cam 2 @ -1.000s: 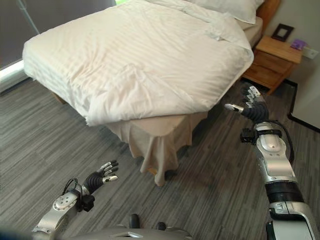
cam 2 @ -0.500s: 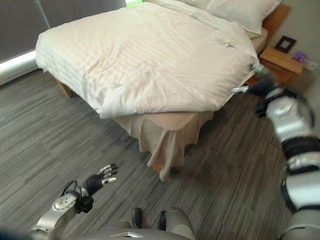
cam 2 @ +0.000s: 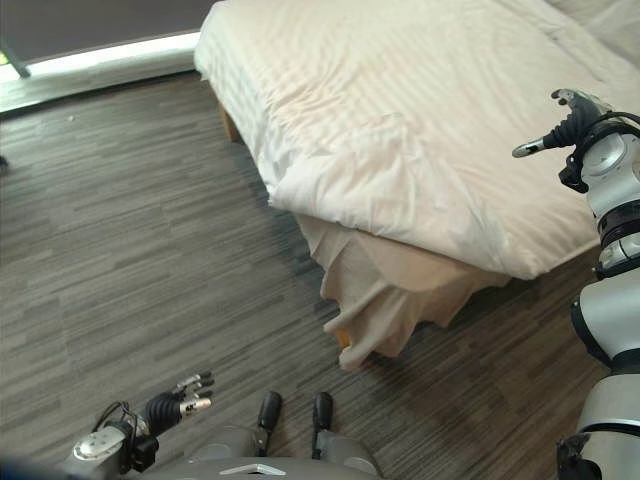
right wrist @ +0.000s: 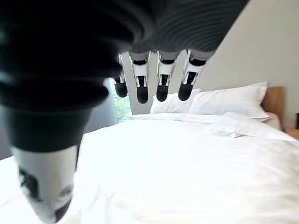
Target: Making the bed.
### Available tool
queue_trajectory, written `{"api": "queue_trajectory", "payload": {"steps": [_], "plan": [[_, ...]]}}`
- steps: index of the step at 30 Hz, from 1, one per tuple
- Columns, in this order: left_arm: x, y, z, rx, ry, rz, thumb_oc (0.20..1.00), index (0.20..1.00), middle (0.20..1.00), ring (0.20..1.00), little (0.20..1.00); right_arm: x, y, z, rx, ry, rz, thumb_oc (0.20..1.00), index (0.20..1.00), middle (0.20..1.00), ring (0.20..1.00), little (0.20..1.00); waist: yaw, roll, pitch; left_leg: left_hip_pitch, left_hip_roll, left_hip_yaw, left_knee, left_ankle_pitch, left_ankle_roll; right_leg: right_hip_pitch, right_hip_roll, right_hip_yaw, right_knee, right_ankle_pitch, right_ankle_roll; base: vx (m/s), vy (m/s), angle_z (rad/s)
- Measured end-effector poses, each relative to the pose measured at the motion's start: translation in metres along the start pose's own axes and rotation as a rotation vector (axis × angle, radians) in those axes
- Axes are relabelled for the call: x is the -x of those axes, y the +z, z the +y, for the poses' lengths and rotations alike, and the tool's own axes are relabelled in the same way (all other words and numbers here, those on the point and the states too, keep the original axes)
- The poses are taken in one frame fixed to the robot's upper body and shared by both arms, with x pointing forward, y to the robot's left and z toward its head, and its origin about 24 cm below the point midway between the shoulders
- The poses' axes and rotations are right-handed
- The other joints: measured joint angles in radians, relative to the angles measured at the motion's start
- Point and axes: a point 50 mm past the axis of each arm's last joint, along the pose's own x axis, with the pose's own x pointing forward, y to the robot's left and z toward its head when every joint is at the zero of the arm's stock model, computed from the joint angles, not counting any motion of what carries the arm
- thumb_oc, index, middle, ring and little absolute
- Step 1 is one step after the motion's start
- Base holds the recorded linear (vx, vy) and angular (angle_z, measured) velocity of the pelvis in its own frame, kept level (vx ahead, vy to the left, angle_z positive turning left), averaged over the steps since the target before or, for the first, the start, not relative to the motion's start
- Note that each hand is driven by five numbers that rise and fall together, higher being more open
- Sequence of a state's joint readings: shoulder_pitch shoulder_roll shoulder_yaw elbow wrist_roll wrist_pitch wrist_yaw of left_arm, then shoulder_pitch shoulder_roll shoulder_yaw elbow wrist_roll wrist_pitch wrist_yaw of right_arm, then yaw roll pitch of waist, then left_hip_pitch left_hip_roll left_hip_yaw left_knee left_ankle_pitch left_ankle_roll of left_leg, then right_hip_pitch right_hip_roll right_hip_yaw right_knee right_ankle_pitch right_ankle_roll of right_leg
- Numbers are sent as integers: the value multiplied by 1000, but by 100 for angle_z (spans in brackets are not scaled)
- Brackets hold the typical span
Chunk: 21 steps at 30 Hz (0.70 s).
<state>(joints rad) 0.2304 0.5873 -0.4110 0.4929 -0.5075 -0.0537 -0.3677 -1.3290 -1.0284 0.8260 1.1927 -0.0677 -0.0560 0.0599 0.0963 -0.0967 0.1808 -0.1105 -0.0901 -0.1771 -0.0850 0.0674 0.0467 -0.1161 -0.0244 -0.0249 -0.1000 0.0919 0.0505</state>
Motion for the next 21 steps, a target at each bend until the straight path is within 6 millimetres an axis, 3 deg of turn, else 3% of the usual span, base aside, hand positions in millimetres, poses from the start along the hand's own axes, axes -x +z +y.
{"api": "queue_trajectory", "payload": {"steps": [1,2,5,7,11,14,18,21], "plan": [[-6,5,-4,-22,-26,-3,1000,1000,1000,1000,1000,-2,22,-27,-14,-71,-49,1000,1000,1000,1000,1000,0,20,17,-44,4,-5,1,9,-11,-41,5,-5,0,6,-8,-10,-96,8],[-10,12,-4,-36,-35,-18,1000,1000,1000,1000,1000,-2,29,-39,-30,-105,-66,1000,1000,1000,1000,1000,0,30,30,-56,5,-7,1,11,-14,-54,6,-8,0,9,-12,-15,-95,9],[-16,26,-2,-57,-32,-55,1000,1000,1000,1000,1000,-3,38,-41,-39,-116,-93,1000,1000,1000,1000,1000,2,50,49,-67,10,-21,1,14,-19,-61,11,-21,0,9,-12,34,-116,10],[-20,42,1,-85,-22,-100,1000,1000,1000,1000,1000,-3,51,-55,-74,-163,-103,1000,1000,1000,1000,1000,-1,58,63,-124,12,-20,1,18,-33,-121,13,-20,0,14,-19,56,-134,-1],[-25,54,-2,-104,-19,-134,1000,1000,1000,1000,1000,-3,54,-59,-92,-175,-97,1000,1000,1000,1000,1000,5,85,103,-165,19,-22,0,27,-40,-160,21,-22,-1,19,-26,65,-144,1],[-31,58,-8,-92,-18,-160,1000,1000,1000,1000,1000,0,52,-78,-199,-259,-84,1000,1000,1000,1000,1000,17,117,127,-215,21,-23,0,37,-50,-211,24,-24,0,27,-33,37,-104,1],[-35,60,-13,-90,-15,-171,1000,1000,1000,1000,1000,1,48,-81,-258,-271,-58,1000,1000,1000,1000,1000,33,139,140,-258,28,-23,1,42,-57,-254,31,-26,0,30,-36,28,-107,0],[-44,72,-21,-102,-28,-203,1000,1000,1000,1000,1000,7,52,-108,-342,-348,-79,1000,1000,1000,1000,1000,41,154,163,-340,35,-25,1,56,-72,-336,38,-31,1,46,-52,7,-99,0]]}}
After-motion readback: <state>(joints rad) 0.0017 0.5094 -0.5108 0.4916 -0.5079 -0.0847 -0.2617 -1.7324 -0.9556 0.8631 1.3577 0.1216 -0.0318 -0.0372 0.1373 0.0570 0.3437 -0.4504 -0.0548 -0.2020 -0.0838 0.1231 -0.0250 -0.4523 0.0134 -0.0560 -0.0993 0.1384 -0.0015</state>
